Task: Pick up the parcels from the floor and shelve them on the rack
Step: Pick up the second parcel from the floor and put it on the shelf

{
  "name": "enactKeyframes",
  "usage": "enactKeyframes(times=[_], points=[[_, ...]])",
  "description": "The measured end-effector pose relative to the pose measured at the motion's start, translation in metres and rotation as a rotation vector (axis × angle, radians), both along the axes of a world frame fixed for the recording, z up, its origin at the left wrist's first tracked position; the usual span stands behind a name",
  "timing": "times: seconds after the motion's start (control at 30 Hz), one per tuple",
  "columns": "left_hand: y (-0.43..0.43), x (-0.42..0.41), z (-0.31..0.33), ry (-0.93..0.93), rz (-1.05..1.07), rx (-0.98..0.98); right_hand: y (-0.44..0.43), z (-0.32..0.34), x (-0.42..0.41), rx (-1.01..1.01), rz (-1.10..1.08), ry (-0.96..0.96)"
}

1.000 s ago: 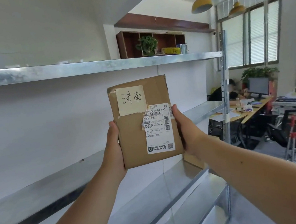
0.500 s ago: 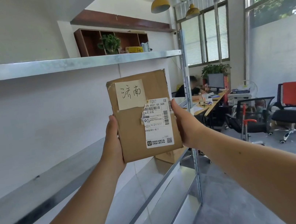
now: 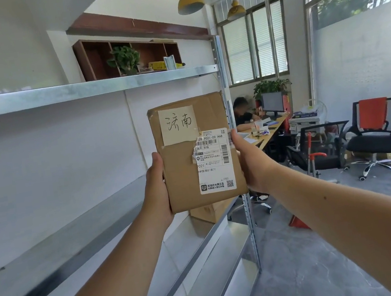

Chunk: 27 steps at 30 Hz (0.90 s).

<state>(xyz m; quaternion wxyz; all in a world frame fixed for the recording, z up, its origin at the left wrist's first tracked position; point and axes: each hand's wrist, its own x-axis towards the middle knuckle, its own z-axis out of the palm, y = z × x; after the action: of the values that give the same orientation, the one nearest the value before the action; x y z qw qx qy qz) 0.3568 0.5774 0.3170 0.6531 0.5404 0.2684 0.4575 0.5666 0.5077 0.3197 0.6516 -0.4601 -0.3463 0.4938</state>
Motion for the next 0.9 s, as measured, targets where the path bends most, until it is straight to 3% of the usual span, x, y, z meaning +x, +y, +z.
enactKeyframes(times=[0.57, 0.9], points=[[0.041, 0.088, -0.011, 0.036, 0.099, -0.086, 0.053, -0.029, 0.098, 0.004, 0.078, 0.016], [0.124, 0.094, -0.017, 0.013, 0.083, -0.085, 0.127, -0.046, 0.104, -0.02, 0.033, 0.022]])
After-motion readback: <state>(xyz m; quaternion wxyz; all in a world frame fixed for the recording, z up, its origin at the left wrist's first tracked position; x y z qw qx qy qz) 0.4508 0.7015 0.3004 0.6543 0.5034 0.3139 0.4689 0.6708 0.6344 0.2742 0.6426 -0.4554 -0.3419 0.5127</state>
